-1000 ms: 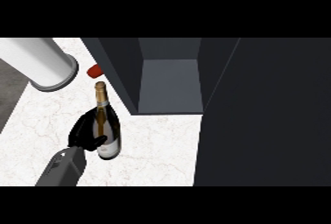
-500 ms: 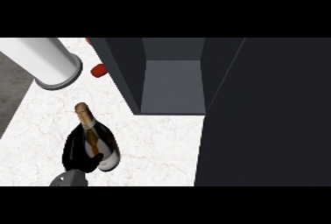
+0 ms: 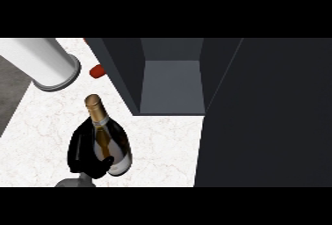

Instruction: Pick up the wine, place it into the cabinet and close the cabinet

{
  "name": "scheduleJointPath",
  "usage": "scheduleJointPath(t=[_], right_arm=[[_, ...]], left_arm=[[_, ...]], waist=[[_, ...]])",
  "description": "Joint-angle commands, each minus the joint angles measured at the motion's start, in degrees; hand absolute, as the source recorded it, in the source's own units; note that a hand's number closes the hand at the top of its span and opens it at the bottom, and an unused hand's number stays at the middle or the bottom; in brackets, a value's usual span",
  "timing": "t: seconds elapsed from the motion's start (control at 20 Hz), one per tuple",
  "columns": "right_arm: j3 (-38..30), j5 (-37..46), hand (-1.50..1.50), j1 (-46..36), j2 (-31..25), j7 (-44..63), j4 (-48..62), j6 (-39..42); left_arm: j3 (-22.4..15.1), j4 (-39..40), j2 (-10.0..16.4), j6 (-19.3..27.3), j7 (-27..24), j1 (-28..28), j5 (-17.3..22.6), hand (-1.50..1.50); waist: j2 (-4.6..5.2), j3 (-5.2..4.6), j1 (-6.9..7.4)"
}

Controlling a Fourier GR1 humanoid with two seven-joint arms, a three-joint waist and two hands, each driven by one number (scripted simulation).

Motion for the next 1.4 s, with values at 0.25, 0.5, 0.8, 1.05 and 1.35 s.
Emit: scheduleJointPath(t=[0.25,0.5,0.8,1.05,1.35], right_arm=[[0.8,-3.0,-1.5,5.4,-0.4,3.1,-12.5,0.8],[-0.2,-3.3,-1.5,1.6,-0.4,6.7,-12.5,0.0],[-0.2,-3.5,-1.5,1.9,0.8,6.2,-11.1,0.2],[-0.5,-4.4,-1.5,7.1,-0.3,0.5,-11.0,3.2],[-4.5,-7.5,-1.5,0.9,-0.2,6.9,-11.5,2.2]], left_arm=[[-12.8,-15.7,-0.2,17.3,12.3,-1.4,-0.4,1.5],[-17.1,-15.2,-0.2,31.0,21.5,-13.8,1.6,1.5],[-19.5,-7.2,-0.2,38.7,19.0,-20.0,2.9,1.5],[-19.3,3.4,-0.2,40.0,14.0,-24.8,5.4,1.5],[-21.9,8.4,-0.2,42.1,12.9,-27.4,6.2,1.5]], waist=[[0.24,-0.05,-0.57],[0.34,-0.08,-1.25],[0.54,-0.1,-1.24],[0.65,-0.08,-2.06],[0.7,-0.13,-1.26]])
